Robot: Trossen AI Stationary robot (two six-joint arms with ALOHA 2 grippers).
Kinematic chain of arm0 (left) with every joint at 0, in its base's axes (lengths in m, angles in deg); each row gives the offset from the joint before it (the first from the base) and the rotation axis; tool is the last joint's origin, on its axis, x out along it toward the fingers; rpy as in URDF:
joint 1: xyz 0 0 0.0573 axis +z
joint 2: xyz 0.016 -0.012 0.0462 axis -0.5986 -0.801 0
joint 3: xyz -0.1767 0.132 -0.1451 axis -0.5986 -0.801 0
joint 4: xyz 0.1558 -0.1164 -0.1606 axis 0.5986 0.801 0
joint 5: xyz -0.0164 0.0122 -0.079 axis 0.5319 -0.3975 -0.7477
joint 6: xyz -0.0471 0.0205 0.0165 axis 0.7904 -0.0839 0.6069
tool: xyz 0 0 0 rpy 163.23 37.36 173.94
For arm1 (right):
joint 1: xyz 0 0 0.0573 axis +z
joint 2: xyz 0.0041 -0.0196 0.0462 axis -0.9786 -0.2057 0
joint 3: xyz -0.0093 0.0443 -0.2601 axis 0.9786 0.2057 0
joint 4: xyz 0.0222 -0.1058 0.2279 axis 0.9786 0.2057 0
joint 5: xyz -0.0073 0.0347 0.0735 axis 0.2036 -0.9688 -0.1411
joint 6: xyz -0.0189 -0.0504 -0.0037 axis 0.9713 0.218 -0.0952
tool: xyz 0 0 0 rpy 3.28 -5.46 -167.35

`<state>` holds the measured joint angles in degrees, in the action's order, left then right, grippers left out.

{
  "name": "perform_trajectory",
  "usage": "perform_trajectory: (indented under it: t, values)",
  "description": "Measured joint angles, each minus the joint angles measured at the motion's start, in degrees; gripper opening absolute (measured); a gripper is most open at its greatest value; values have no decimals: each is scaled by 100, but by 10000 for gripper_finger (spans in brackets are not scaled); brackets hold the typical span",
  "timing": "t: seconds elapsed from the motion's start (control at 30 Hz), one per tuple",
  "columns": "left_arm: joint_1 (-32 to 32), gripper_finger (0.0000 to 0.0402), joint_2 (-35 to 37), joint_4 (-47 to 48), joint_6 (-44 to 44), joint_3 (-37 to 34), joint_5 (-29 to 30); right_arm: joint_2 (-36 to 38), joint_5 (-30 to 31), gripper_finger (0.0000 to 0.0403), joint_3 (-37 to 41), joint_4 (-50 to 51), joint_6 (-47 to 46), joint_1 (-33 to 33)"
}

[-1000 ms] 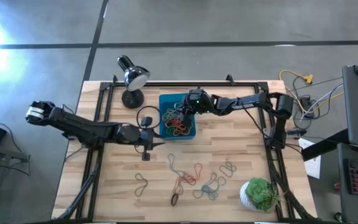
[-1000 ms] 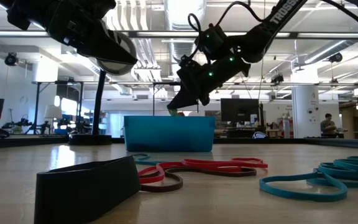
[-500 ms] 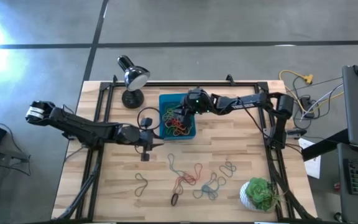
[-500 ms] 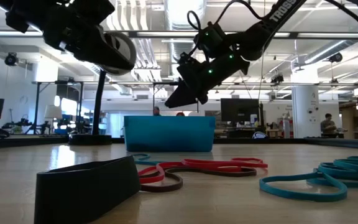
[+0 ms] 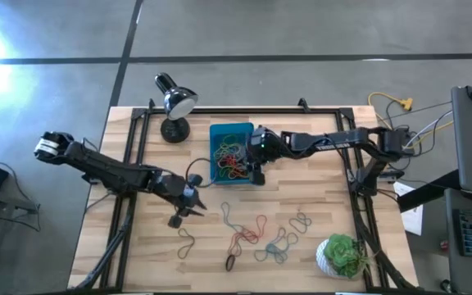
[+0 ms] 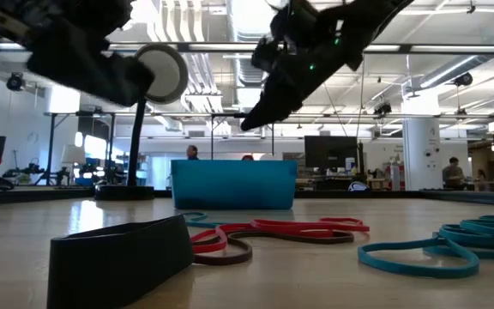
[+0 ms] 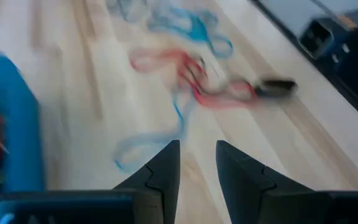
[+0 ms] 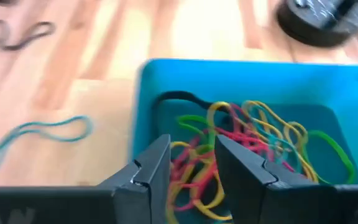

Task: Pick and place rubber bands into bin
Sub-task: Put the violet rubber band into the blue bin

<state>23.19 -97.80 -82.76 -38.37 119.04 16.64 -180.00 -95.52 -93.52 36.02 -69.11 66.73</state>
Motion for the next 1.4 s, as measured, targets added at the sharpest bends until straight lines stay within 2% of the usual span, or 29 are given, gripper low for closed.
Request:
perform_trajectory:
  t: [0.2,0.37,0.6,0.97,1.4]
  values:
    - [-444,88,0,1502,1305,167,-8,387,-6,125,45,621,-14,504]
    - [-973,88,-72,1609,1934,167,142,514,-10,127,189,690,-393,976]
    - [-1531,88,-879,1572,2096,415,501,514,-5,141,240,820,-759,1555]
    - [-1648,88,-2354,1844,1921,1198,595,531,5,150,245,962,-1201,2221]
    - [-1738,88,-2803,2324,1930,1579,282,531,12,151,256,1123,-1401,2649]
